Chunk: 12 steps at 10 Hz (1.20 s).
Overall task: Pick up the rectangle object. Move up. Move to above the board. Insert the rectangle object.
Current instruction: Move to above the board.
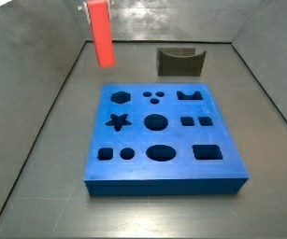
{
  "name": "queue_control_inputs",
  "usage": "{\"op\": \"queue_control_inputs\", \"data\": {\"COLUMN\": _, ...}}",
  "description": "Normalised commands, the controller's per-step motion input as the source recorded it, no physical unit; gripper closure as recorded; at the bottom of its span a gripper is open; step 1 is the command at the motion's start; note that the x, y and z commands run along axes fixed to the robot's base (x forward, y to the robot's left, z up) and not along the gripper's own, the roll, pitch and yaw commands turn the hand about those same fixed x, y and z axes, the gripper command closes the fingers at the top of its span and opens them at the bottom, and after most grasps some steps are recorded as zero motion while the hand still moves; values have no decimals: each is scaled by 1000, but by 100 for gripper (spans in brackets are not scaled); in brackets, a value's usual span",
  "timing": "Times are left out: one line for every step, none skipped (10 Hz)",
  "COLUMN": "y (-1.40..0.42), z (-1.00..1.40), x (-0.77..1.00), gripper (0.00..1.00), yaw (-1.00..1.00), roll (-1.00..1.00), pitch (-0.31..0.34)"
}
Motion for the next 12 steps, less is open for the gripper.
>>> {"op": "queue_control_inputs", "data": {"y": -76, "z": 1000, "x": 25, "gripper": 100, "yaw": 32, "roll": 140, "pitch": 54}}
{"op": "queue_control_inputs", "data": {"y": -72, "z": 1000, "x": 25, "gripper": 100, "yaw": 34, "roll": 142, "pitch": 69}}
{"op": "queue_control_inputs", "data": {"y": -71, "z": 1000, "x": 23, "gripper": 100, "yaw": 38, "roll": 146, "pitch": 73}}
{"op": "queue_control_inputs", "data": {"y": -68, "z": 1000, "x": 23, "gripper": 100, "yaw": 43, "roll": 150, "pitch": 76}}
{"op": "queue_control_inputs", "data": {"y": -65, "z": 1000, "x": 22, "gripper": 100, "yaw": 45, "roll": 150, "pitch": 79}}
{"op": "queue_control_inputs", "data": {"y": -60, "z": 1000, "x": 21, "gripper": 100, "yaw": 45, "roll": 146, "pitch": 81}}
{"op": "queue_control_inputs", "data": {"y": -56, "z": 1000, "x": 20, "gripper": 100, "yaw": 39, "roll": 129, "pitch": 79}}
{"op": "queue_control_inputs", "data": {"y": -51, "z": 1000, "x": 18, "gripper": 100, "yaw": 36, "roll": 112, "pitch": 78}}
{"op": "queue_control_inputs", "data": {"y": -49, "z": 1000, "x": 15, "gripper": 100, "yaw": 36, "roll": 103, "pitch": 76}}
{"op": "queue_control_inputs", "data": {"y": -48, "z": 1000, "x": 16, "gripper": 100, "yaw": 38, "roll": 101, "pitch": 76}}
{"op": "queue_control_inputs", "data": {"y": -47, "z": 1000, "x": 18, "gripper": 100, "yaw": 41, "roll": 98, "pitch": 75}}
{"op": "queue_control_inputs", "data": {"y": -44, "z": 997, "x": 16, "gripper": 100, "yaw": 44, "roll": 93, "pitch": 78}}
